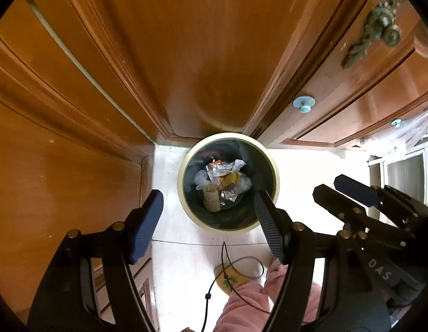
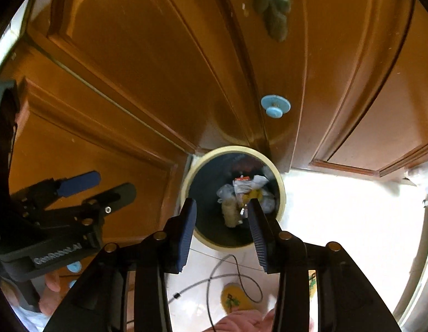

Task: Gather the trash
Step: 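Open both tools to drop the cloth and yellow bag into the bin, then raise both tools back toward the remaining counter trash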

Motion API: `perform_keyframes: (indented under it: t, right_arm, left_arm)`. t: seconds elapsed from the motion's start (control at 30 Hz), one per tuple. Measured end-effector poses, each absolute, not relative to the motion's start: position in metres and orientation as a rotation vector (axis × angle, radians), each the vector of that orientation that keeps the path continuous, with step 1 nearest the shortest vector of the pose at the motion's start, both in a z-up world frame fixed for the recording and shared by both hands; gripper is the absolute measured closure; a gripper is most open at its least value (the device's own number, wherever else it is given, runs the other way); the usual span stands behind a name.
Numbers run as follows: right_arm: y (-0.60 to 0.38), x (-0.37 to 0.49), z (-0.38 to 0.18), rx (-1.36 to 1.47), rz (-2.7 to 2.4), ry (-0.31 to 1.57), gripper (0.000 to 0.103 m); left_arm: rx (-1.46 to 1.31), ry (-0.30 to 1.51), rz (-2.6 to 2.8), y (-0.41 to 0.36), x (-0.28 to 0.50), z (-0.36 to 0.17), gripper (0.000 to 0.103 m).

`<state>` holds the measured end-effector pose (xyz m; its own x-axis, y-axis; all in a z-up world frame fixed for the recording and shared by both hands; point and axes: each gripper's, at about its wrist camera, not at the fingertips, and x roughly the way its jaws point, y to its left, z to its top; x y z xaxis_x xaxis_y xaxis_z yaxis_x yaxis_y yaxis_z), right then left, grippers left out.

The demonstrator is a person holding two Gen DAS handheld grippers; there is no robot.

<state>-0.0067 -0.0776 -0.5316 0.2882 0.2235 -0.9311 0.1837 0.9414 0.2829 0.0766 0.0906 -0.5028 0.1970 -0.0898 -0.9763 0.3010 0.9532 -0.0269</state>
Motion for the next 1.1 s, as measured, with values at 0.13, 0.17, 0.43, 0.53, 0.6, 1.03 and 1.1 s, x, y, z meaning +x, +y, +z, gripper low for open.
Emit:
perform_keyframes:
  t: [0.13,0.17,0.43,0.53,0.6,1.03,1.1]
  right_arm:
    - [-0.074,-0.011,-0.503,0.361,0.019,1.259,0.064]
    - [-0.074,-0.012,-0.495,0.359,0.016,1.256,0.064]
    - [-0.083,-0.034,-0.433,0.339,-0.018,1.214,0.063]
    - [-0.09,-0.046,-0.408,0.343,-0.036,1.207,0.063]
    - [-0.094,-0.057,-0.388,0.348,-0.041,1.196,0.063]
    - [-0.088,-0.089,-0.205,0.232,-0.006,1.058,0.061]
    - [-0.083,-0.092,-0.176,0.209,0.0,1.017,0.051]
  left_arm:
    - [0.176,1.343,-0.268,0.092,0.076,-0.473,0.037]
    - [0.182,1.341,-0.272,0.09,0.075,-0.465,0.037]
    - [0.254,1.34,-0.282,0.078,0.057,-0.405,0.037]
    - [0.245,1.343,-0.279,0.076,0.052,-0.373,0.037]
    - [0.255,1.329,-0.285,0.074,0.047,-0.35,0.037]
    - [0.192,1.167,-0.327,0.07,0.039,-0.183,0.037]
    - [0.184,1.133,-0.332,0.073,0.04,-0.158,0.037]
